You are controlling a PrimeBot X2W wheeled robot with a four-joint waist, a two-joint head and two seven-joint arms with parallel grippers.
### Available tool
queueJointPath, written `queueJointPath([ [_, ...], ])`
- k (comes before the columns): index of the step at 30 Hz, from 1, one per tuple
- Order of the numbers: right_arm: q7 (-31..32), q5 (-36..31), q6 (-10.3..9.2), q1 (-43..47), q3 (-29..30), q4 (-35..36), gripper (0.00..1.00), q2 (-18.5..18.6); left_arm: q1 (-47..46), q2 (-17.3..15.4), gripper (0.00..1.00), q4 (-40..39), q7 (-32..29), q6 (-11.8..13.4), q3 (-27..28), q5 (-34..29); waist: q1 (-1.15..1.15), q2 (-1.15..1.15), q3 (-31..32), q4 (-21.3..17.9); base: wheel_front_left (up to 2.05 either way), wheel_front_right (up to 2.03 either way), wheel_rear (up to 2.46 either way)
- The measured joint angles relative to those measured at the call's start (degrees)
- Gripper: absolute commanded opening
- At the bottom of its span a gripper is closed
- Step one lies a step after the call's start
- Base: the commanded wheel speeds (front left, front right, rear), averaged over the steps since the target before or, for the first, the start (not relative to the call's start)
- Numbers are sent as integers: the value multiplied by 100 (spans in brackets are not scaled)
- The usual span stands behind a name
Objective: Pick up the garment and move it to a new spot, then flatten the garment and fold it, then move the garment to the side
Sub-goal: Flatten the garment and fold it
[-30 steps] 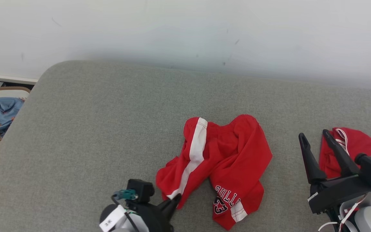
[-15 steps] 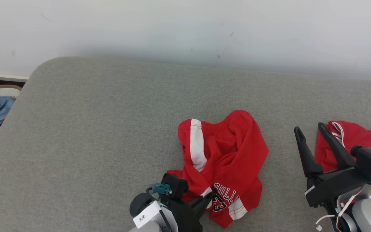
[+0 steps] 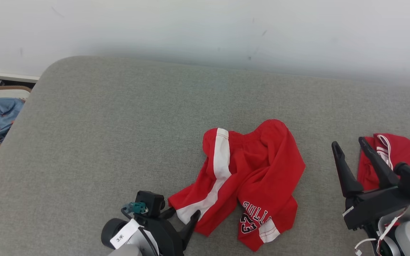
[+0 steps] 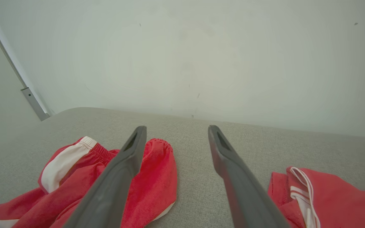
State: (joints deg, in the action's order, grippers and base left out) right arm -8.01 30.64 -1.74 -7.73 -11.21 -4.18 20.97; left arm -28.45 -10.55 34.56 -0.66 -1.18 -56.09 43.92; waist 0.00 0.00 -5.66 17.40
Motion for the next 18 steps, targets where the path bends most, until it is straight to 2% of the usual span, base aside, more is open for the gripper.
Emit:
queueJointPath([
  [6, 58, -36, 98, -313, -102, -83, 100, 11, 258, 183, 100, -157, 24, -104, 11, 178, 0, 0, 56, 154, 0, 0, 0],
  [10, 257, -49, 234, -642, -300, -324, 100, 8, 431, 304, 100, -294, 21, -136, -48, 300, 0, 0, 88, 255, 0, 0, 0],
  [18, 935, -80, 630, -1296, -788, -1196, 100, 12, 425, 243, 100, -565, 330, 92, 163, 256, 0, 0, 168, 504, 0, 0, 0],
])
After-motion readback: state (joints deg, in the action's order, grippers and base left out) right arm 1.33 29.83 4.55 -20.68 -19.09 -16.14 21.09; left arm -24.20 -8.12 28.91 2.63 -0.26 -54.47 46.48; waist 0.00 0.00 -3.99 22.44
